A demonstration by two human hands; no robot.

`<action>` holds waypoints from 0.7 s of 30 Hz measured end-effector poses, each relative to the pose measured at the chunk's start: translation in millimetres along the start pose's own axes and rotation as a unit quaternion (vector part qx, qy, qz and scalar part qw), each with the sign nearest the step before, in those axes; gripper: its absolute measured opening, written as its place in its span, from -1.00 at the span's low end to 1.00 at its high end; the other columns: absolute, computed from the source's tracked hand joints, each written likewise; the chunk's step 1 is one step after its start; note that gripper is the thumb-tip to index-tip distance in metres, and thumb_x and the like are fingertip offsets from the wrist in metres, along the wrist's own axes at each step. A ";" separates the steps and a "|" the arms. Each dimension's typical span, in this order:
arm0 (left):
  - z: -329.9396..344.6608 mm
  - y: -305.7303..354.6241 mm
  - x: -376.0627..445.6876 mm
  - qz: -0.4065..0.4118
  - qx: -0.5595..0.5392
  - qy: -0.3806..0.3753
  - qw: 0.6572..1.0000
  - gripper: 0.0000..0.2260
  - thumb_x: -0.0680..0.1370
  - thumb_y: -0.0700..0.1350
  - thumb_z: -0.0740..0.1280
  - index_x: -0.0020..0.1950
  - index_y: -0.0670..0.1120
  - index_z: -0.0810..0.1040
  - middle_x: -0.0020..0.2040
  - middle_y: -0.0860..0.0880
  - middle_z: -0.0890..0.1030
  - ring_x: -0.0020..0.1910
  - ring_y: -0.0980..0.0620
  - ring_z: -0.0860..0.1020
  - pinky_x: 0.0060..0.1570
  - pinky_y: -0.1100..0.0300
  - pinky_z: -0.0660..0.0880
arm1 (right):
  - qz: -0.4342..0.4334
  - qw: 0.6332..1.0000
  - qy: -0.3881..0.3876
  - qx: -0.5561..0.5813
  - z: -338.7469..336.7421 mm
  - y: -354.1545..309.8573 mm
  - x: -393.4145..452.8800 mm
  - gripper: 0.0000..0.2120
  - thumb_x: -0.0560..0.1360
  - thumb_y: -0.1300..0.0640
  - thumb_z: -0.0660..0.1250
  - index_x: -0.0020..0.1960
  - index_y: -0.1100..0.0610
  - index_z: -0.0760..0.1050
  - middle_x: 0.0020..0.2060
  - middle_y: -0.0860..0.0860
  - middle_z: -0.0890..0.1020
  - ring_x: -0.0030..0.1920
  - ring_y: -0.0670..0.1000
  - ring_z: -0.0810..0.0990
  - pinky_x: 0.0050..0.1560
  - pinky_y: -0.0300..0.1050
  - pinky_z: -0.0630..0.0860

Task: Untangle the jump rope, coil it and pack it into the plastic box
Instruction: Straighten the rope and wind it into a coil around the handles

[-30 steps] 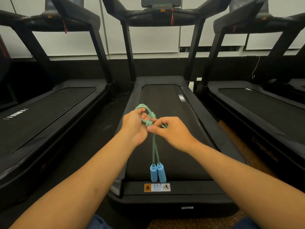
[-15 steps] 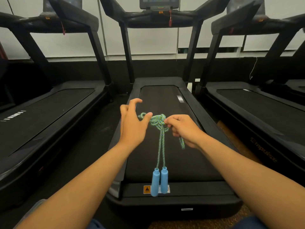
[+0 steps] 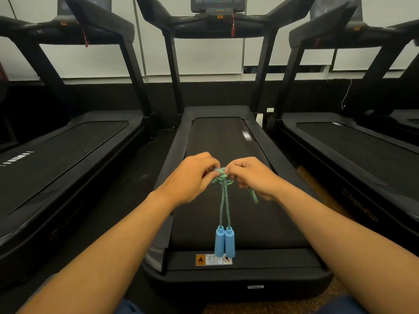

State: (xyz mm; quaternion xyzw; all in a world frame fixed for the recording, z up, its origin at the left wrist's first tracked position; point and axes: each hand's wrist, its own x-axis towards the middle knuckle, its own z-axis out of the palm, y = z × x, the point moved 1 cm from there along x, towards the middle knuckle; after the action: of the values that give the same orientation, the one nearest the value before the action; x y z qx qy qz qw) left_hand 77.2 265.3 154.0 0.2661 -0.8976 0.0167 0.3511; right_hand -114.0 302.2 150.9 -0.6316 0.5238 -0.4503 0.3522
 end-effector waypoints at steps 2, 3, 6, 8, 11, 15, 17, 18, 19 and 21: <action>2.0 0.0 0.0 -0.069 -0.061 0.047 0.995 -0.98 0.57 -0.13 0.43 -0.04 -0.06 0.65 -0.19 0.05 0.60 -0.24 0.10 0.57 -0.18 0.25 0.49 | 0.004 0.999 0.007 0.036 -1.5 2.3 2.1 -0.80 0.54 0.30 0.30 -0.22 0.20 0.60 -0.41 0.01 0.48 -0.55 -0.15 0.26 -0.42 -0.19 0.21; 2.9 -0.8 0.2 -0.109 -0.104 0.066 0.986 -0.97 0.56 -0.14 0.44 -0.07 -0.06 0.65 -0.25 0.03 0.63 -0.28 0.08 0.59 -0.22 0.25 0.50 | 0.001 0.999 0.008 0.049 -2.1 3.8 2.9 -0.80 0.56 0.30 0.30 -0.21 0.18 0.60 -0.37 0.03 0.49 -0.55 -0.15 0.26 -0.42 -0.19 0.19; 4.5 -2.5 -0.2 -0.200 -0.194 0.069 0.958 -0.95 0.58 -0.16 0.42 -0.08 -0.10 0.66 -0.32 -0.06 0.67 -0.36 0.06 0.63 -0.32 0.33 0.49 | -0.045 0.998 0.010 0.041 -3.1 5.6 3.6 -0.92 0.60 0.20 0.35 -0.01 0.10 0.62 -0.28 0.09 0.55 -0.51 -0.17 0.34 -0.42 -0.24 0.28; 5.4 -4.4 -0.8 -0.224 -0.235 0.054 0.944 -0.94 0.59 -0.19 0.41 -0.05 -0.15 0.66 -0.32 -0.12 0.67 -0.39 0.09 0.61 -0.33 0.33 0.49 | -0.095 0.995 -0.007 0.016 -6.5 4.8 1.9 -0.78 0.59 0.14 0.40 0.21 -0.04 0.59 -0.24 0.05 0.61 -0.39 -0.15 0.47 -0.35 -0.25 0.41; 8.2 -5.8 -1.8 -0.241 -0.299 0.031 0.923 -0.90 0.61 -0.21 0.38 0.01 -0.21 0.67 -0.30 -0.17 0.64 -0.38 0.08 0.58 -0.29 0.26 0.53 | -0.156 0.985 -0.034 -0.063 -9.7 1.7 -1.7 -0.63 0.52 0.14 0.48 0.30 -0.10 0.60 -0.04 -0.05 0.71 -0.06 -0.03 0.66 0.04 -0.20 0.58; 13.6 -8.3 -2.6 -0.277 -0.389 0.009 0.878 -0.86 0.62 -0.23 0.35 0.01 -0.26 0.68 -0.21 -0.24 0.61 -0.30 0.02 0.53 -0.22 0.14 0.49 | -0.250 0.949 0.028 -0.189 -4.3 0.0 -2.8 -0.74 0.47 0.18 0.53 0.15 0.05 0.70 -0.07 -0.14 0.70 -0.01 -0.15 0.66 0.09 -0.29 0.52; 14.2 -9.2 -3.4 -0.291 -0.415 0.003 0.862 -0.84 0.62 -0.21 0.35 0.00 -0.26 0.69 -0.17 -0.29 0.60 -0.22 -0.09 0.51 -0.15 0.04 0.45 | -0.271 0.940 0.035 -0.203 -3.8 -0.7 -1.4 -0.82 0.49 0.18 0.51 0.10 0.11 0.71 -0.06 -0.10 0.73 0.00 -0.15 0.68 0.08 -0.25 0.55; 13.8 -8.0 -3.1 -0.296 -0.420 0.002 0.858 -0.84 0.61 -0.21 0.35 -0.01 -0.26 0.69 -0.17 -0.28 0.60 -0.19 -0.11 0.49 -0.14 0.02 0.43 | -0.272 0.939 0.037 -0.208 -3.9 -1.1 -1.1 -0.85 0.51 0.17 0.49 0.08 0.12 0.70 -0.07 -0.10 0.74 -0.01 -0.15 0.69 0.06 -0.26 0.56; 12.7 -6.5 -2.6 -0.300 -0.420 0.004 0.857 -0.84 0.61 -0.20 0.35 -0.03 -0.26 0.69 -0.19 -0.26 0.60 -0.19 -0.11 0.49 -0.16 0.05 0.43 | -0.270 0.938 0.041 -0.214 -3.8 -1.2 -0.9 -0.87 0.53 0.16 0.47 0.07 0.12 0.70 -0.09 -0.11 0.74 -0.04 -0.18 0.68 0.02 -0.29 0.55; 10.2 -2.9 -1.3 -0.308 -0.407 0.006 0.860 -0.83 0.61 -0.18 0.35 -0.06 -0.22 0.70 -0.24 -0.17 0.60 -0.26 -0.04 0.48 -0.27 0.18 0.42 | -0.263 0.936 0.057 -0.225 -2.6 -0.1 -1.1 -0.90 0.56 0.15 0.44 0.05 0.12 0.67 -0.16 -0.17 0.69 -0.11 -0.26 0.64 -0.06 -0.40 0.46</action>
State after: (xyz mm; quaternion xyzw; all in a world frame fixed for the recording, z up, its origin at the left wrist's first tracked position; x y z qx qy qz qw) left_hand 73.1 261.2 145.0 0.3625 -0.6946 -0.4576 0.4204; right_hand -116.5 303.3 151.6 -0.7831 0.4457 -0.4319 0.0392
